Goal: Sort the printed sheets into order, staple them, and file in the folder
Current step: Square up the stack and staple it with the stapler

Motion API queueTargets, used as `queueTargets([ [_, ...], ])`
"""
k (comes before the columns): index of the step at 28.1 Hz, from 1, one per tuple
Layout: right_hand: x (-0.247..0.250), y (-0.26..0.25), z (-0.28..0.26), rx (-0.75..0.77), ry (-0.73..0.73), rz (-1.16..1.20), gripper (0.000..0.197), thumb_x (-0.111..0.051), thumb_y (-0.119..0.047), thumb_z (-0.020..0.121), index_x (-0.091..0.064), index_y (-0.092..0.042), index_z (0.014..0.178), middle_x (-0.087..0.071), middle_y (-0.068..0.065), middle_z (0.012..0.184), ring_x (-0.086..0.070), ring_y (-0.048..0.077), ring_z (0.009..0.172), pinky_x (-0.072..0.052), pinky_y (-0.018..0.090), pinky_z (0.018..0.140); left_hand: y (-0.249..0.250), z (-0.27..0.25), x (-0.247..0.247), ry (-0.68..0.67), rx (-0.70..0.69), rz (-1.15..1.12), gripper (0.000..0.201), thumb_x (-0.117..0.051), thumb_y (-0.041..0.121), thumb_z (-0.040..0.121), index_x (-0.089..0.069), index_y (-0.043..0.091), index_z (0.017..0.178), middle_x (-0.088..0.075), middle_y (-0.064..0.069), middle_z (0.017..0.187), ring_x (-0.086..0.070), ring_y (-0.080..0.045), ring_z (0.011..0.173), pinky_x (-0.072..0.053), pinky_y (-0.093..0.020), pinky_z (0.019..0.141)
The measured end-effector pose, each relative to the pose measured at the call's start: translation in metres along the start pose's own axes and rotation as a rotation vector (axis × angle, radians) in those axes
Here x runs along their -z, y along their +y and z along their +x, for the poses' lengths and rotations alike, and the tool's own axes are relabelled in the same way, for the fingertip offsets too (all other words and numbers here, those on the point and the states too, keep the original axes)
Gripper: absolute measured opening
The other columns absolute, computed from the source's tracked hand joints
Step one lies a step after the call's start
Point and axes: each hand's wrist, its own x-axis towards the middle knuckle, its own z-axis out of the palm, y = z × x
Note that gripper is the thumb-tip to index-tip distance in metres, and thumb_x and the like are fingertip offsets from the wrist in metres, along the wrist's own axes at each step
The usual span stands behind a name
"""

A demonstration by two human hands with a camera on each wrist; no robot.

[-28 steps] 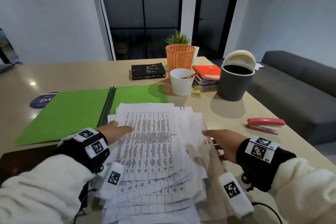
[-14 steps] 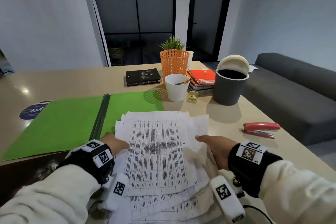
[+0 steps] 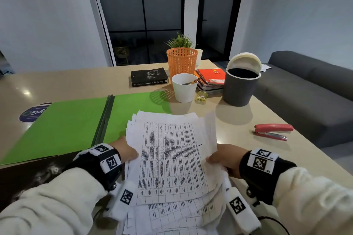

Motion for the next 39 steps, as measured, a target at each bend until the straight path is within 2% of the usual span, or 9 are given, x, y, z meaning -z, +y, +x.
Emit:
queueTargets([
  [6,0.005,-0.014,-0.033,0.287,0.014,0.131,0.032,-0.051,0.006,0.09,-0.056,-0.016,0.113,-0.067,0.017,0.109,-0.064,0.035,0.101,-0.049,0.051,0.094,-0.018,0.01,-0.002,-0.097,-0.044,-0.642,0.118,-0.092,0.043,0.045,-0.035,0.005,0.14,-0.053,-0.017,0.13,-0.055,-0.032,0.114,-0.046,-0.044,0.096],
  [10,0.018,-0.038,-0.051,0.535,0.099,0.262,0.021,-0.052,0.002,0.092,-0.058,-0.017,0.1,-0.072,0.001,0.08,-0.068,0.016,0.073,-0.057,0.03,0.069,0.002,-0.023,0.019,-0.276,-0.329,-0.775,0.095,-0.087,0.053,0.051,-0.048,0.024,0.133,-0.052,-0.018,0.135,-0.05,-0.033,0.124,-0.029,-0.055,0.11],
  [13,0.023,-0.054,-0.061,0.62,0.126,0.221,0.022,-0.058,-0.004,0.089,-0.061,-0.016,0.108,-0.074,0.002,0.097,-0.07,0.019,0.092,-0.054,0.04,0.089,0.026,-0.047,0.044,0.107,-0.426,-0.601,0.04,-0.072,0.058,0.066,-0.063,0.026,0.087,-0.066,-0.015,0.109,-0.062,-0.024,0.088,-0.048,-0.038,0.086],
  [16,0.027,-0.071,-0.068,0.704,0.241,0.136,0.028,-0.069,-0.022,0.084,-0.064,-0.022,0.112,-0.072,-0.002,0.105,-0.066,0.022,0.102,-0.049,0.047,0.096,0.052,-0.071,0.064,0.256,-0.62,-0.518,0.076,-0.058,0.089,0.04,-0.06,0.026,0.082,-0.068,-0.001,0.089,-0.063,-0.022,0.083,-0.044,-0.03,0.082],
  [20,0.031,-0.092,-0.082,0.874,0.232,0.283,0.023,-0.067,-0.025,0.081,-0.064,-0.028,0.103,-0.072,-0.008,0.102,-0.068,0.013,0.099,-0.051,0.036,0.093,0.062,-0.084,0.062,0.388,-0.712,-0.711,0.041,-0.071,0.059,0.067,-0.055,0.022,0.062,-0.059,0.012,0.055,-0.055,-0.012,0.062,-0.045,-0.026,0.067],
  [27,0.042,-0.09,-0.076,0.811,-0.058,0.377,0.076,-0.081,-0.062,0.047,-0.065,-0.021,0.109,-0.072,0.002,0.11,-0.068,0.017,0.103,-0.057,0.029,0.079,0.045,-0.062,0.052,0.212,-0.751,-1.129,0.097,-0.09,0.058,0.021,-0.067,0.004,0.099,-0.073,0.002,0.078,-0.068,-0.016,0.075,-0.052,-0.026,0.078],
  [33,0.03,-0.112,-0.091,0.974,0.303,0.266,0.039,-0.048,-0.059,0.071,-0.058,-0.035,0.099,-0.066,-0.014,0.099,-0.061,-0.017,0.081,-0.046,0.003,0.071,0.064,-0.082,0.069,0.248,-0.917,-1.177,0.043,-0.083,0.034,0.065,-0.071,0.01,0.099,-0.075,0.0,0.087,-0.07,-0.013,0.082,-0.052,-0.027,0.081],
  [36,0.031,-0.128,-0.104,1.029,0.317,0.249,0.032,-0.056,-0.066,0.078,-0.062,-0.039,0.091,-0.071,-0.013,0.101,-0.065,0.0,0.099,-0.051,0.023,0.087,0.071,-0.088,0.089,0.315,-0.943,-1.124,0.056,-0.084,0.039,0.058,-0.069,0.007,0.101,-0.075,-0.001,0.093,-0.069,-0.016,0.088,-0.052,-0.032,0.088],
  [39,0.034,-0.127,-0.1,1.026,0.32,0.184,0.033,-0.058,-0.059,0.079,-0.059,-0.027,0.089,-0.07,0.004,0.093,-0.07,0.007,0.087,-0.058,0.03,0.071,0.069,-0.079,0.093,0.175,-0.929,-1.09,0.068,-0.09,0.038,0.04,-0.069,0.013,0.099,-0.073,-0.006,0.098,-0.069,-0.024,0.092,-0.054,-0.037,0.081],
])
